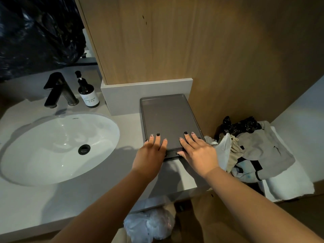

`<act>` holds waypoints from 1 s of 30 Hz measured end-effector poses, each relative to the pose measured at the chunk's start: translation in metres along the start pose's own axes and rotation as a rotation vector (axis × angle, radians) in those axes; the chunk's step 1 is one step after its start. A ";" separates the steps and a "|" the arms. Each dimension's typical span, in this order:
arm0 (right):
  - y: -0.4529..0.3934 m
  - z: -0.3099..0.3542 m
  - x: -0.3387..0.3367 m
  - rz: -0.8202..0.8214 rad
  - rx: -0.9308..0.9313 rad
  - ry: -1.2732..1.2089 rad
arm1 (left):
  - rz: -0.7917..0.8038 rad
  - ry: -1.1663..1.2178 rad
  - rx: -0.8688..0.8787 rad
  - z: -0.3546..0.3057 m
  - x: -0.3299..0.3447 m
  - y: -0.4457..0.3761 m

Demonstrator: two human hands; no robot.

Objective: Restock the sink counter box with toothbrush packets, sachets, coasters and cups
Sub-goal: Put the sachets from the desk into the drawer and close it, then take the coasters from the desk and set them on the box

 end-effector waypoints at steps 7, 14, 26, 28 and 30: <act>-0.001 0.001 -0.003 0.023 0.013 -0.006 | 0.004 0.028 -0.023 0.001 0.002 0.001; 0.003 0.006 -0.010 0.065 0.036 -0.025 | -0.005 0.049 -0.072 -0.007 -0.001 0.008; 0.002 0.006 -0.051 0.043 -0.173 -0.272 | 0.021 0.397 -0.202 0.003 -0.034 0.024; -0.001 0.007 -0.057 0.011 -0.198 -0.294 | -0.012 0.448 -0.261 0.010 -0.038 0.034; -0.006 0.012 -0.061 0.039 -0.239 -0.328 | -0.021 0.494 -0.320 0.020 -0.040 0.047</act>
Point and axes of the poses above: each hand's wrist, its own y-axis away from the middle knuckle, its own x-axis out of the palm, z = x × y, the point moved 4 cm from there along -y, towards the middle knuckle, and after that the axes turned 14 degrees about -x, right-handed, at the moved point
